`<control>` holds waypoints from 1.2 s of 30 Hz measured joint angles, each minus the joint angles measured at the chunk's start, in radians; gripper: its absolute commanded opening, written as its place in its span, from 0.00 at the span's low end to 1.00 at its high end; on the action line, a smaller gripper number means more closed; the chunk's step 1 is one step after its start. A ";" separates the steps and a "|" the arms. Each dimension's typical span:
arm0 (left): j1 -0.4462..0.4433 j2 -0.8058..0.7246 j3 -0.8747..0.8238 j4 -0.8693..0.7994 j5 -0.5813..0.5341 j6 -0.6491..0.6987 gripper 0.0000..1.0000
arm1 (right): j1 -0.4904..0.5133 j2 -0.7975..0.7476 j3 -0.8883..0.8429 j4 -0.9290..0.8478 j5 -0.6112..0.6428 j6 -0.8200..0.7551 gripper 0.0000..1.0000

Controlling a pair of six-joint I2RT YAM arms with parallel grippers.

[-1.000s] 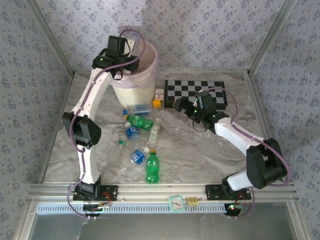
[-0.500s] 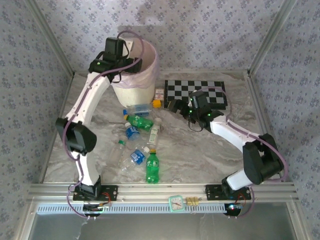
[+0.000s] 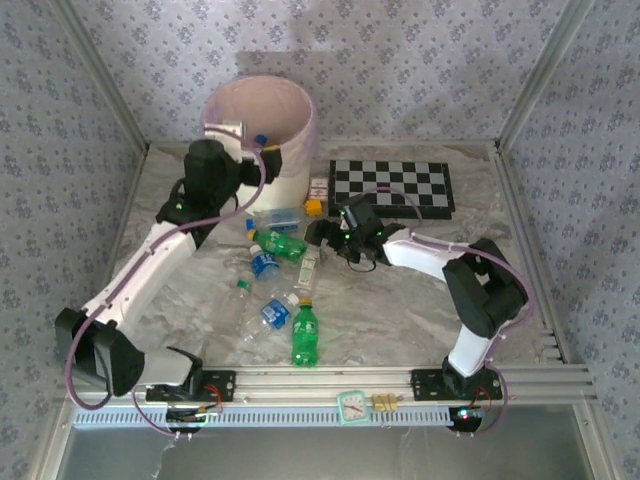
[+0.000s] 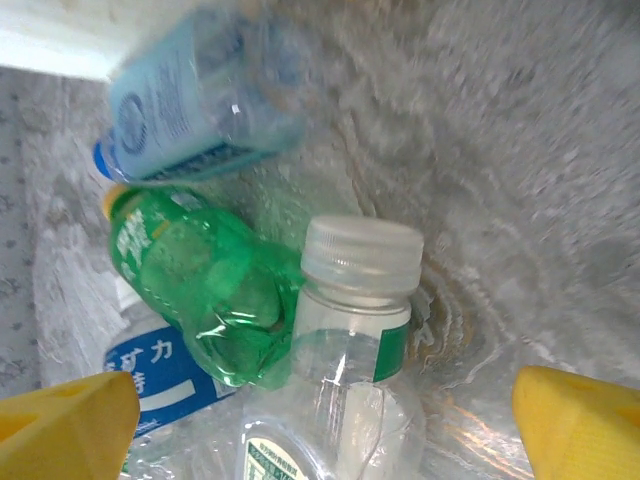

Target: Put the plastic bottles in the bin

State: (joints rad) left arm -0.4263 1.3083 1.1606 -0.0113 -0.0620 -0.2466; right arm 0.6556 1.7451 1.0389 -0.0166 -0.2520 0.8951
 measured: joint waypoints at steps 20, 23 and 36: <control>-0.047 -0.083 -0.367 0.122 -0.006 -0.316 1.00 | 0.104 0.135 0.099 -0.117 0.046 0.007 0.88; -0.047 -0.081 -0.367 0.127 -0.006 -0.322 1.00 | 0.102 0.135 0.099 -0.127 0.061 0.006 0.87; -0.047 -0.033 -0.367 0.137 -0.005 -0.331 1.00 | 0.102 0.134 0.122 -0.226 0.188 -0.002 0.75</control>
State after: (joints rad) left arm -0.4732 1.2755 0.7940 0.1253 -0.0669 -0.5777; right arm 0.7574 1.8793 1.1614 -0.2424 -0.0639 0.8936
